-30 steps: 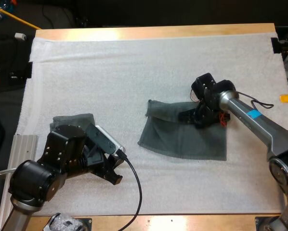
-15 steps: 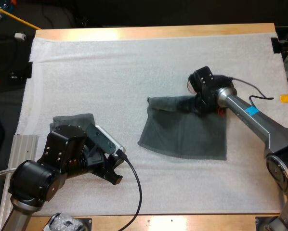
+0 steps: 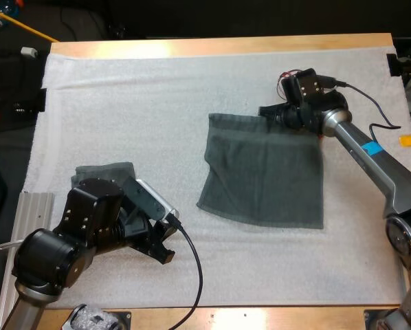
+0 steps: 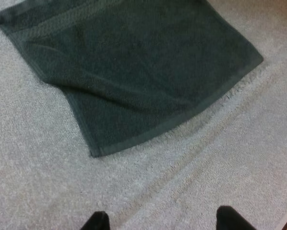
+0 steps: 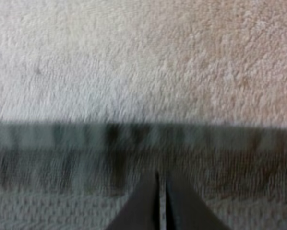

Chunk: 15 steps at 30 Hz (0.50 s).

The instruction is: Pick towel from pile, fold and stack

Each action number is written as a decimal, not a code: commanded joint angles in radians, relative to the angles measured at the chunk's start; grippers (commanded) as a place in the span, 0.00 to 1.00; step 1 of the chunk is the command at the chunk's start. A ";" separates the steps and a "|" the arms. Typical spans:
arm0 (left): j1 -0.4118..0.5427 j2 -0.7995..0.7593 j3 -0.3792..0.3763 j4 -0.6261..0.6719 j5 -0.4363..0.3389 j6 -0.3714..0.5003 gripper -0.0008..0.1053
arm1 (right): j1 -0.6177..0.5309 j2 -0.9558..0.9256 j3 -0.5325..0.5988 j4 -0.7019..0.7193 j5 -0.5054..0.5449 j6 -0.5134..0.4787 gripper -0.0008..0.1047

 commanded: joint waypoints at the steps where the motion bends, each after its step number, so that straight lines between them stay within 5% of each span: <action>1: 0.001 -0.004 -0.004 -0.005 0.008 -0.010 0.44 | 0.002 -0.031 -0.008 0.015 0.000 -0.021 0.01; 11: 0.001 -0.004 -0.004 -0.045 0.008 -0.010 0.44 | 0.004 -0.166 -0.008 0.210 0.004 -0.099 0.01; 15: 0.001 -0.004 -0.004 -0.050 0.008 -0.010 0.44 | 0.004 -0.229 -0.008 0.299 0.037 -0.099 0.19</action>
